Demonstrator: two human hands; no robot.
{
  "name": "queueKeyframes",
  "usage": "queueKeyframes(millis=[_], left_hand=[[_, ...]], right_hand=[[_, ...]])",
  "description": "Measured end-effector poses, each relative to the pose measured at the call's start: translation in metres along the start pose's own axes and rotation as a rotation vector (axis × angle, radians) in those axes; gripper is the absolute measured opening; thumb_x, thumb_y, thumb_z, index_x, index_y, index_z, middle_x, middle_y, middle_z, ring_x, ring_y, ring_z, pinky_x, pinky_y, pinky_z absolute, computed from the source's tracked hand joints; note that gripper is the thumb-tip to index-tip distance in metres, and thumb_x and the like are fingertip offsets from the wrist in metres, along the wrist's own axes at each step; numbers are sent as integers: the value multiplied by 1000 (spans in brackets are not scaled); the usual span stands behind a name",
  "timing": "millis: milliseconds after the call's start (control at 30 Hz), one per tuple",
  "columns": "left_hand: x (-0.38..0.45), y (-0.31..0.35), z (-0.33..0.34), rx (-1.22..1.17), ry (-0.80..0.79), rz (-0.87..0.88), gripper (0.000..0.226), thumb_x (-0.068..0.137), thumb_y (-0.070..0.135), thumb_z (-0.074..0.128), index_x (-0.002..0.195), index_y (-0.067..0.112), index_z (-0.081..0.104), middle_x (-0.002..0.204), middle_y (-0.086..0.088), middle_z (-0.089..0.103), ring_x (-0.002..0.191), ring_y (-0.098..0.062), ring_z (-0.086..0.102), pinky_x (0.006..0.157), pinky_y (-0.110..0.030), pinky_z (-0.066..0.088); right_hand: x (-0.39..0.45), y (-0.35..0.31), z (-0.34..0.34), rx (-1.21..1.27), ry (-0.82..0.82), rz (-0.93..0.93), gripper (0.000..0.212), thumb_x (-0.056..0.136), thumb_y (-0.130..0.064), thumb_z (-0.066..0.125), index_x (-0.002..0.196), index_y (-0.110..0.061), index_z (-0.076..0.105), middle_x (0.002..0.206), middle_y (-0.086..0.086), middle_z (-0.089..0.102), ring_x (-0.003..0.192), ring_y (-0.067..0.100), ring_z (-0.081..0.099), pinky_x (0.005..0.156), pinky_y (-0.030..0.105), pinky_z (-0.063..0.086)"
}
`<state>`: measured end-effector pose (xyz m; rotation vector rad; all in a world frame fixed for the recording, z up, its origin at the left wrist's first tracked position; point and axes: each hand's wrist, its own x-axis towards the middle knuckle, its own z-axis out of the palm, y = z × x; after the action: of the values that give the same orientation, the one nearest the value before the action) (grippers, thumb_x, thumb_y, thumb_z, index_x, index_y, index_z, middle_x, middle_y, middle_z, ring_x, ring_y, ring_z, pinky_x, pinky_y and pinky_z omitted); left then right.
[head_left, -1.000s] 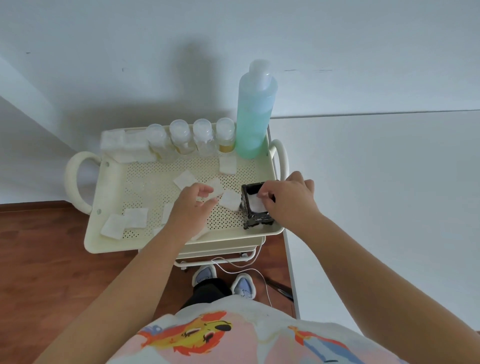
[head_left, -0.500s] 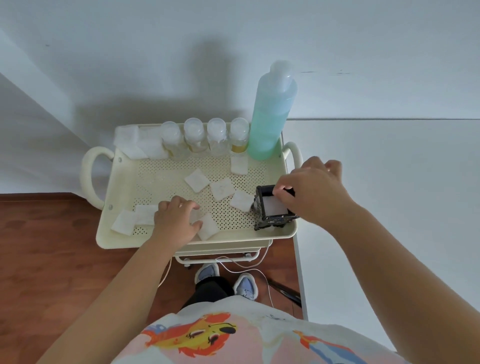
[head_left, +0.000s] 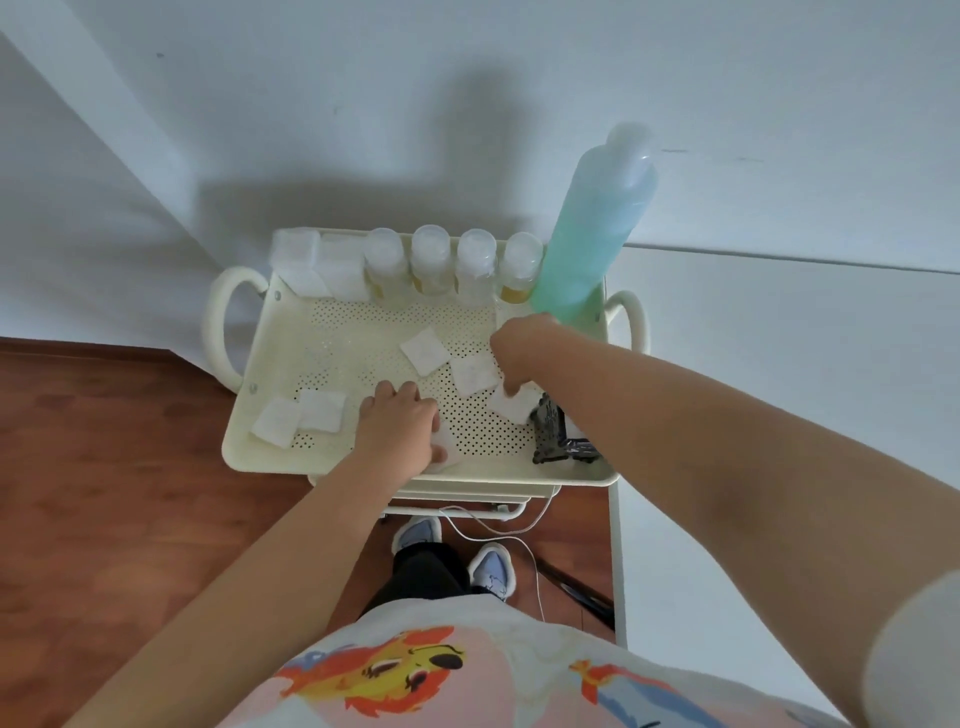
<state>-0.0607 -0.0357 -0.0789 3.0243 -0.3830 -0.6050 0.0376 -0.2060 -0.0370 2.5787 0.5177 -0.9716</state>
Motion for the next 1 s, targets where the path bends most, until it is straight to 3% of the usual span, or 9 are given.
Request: queueKeyframes(millis=[100,267,333,400,533,633,733,833,1000], left_hand=[[0,2,-2,-16,-5,39,30,79,49,69,100,27,65,106,3,56,106,-24,47,86,-37,38],[0,-1,3,-178,32,178,15,84,30,70,92,22,60,93,6,62,85,-17,57,67,-27,39],[-2,-3,5,-333,48,186,20,84,24,70,93,22,52,87,7,62,76,-15,59,60,-25,43],[-3,-2,6,-471,105,186,28,83,21,71,100,20,49,87,5,64,74,-15,63,62,-29,51],[-8,1,6,-677,158,92,38,80,25,74,111,26,52,75,9,57,63,-8,55,57,-24,45],[-8,6,-2,-876,124,-12,27,82,32,70,107,33,61,83,10,63,69,-7,60,61,-22,48],[-8,14,-12,-1048,82,-55,19,85,32,69,103,35,65,94,9,65,82,-11,65,69,-29,57],[-11,21,-19,-1193,35,-66,22,86,23,70,104,34,63,102,2,65,89,-18,67,71,-37,61],[-17,35,-32,-1537,24,-112,40,84,6,67,108,36,56,104,-7,70,92,-22,71,66,-28,57]], right_hand=[[9,-1,8,-86,-82,24,61,74,-50,75,120,-16,54,95,0,56,84,24,55,68,37,45],[10,-5,9,-96,-96,-29,42,82,-29,71,117,-12,56,90,1,54,84,23,56,66,36,47],[9,-6,9,-72,-118,-66,28,83,-25,68,105,-10,57,81,1,52,84,24,58,72,36,52],[7,-3,7,-40,-110,-100,18,85,-22,65,93,-9,55,81,2,52,85,25,58,79,38,54],[-3,5,1,79,-57,-174,20,85,-22,64,97,-6,63,93,5,56,92,26,57,77,33,49],[-16,14,-8,380,116,-190,19,79,-16,71,95,-12,61,90,1,56,86,22,55,70,29,45],[-44,28,-16,777,273,-208,41,74,-8,74,108,-24,58,82,-5,54,72,13,58,61,24,45],[-87,47,-8,1101,256,-196,44,75,0,68,107,-29,63,91,3,56,63,12,69,60,24,57],[-148,61,33,1553,330,8,39,80,8,56,96,-24,71,99,13,61,70,18,70,63,26,57]])
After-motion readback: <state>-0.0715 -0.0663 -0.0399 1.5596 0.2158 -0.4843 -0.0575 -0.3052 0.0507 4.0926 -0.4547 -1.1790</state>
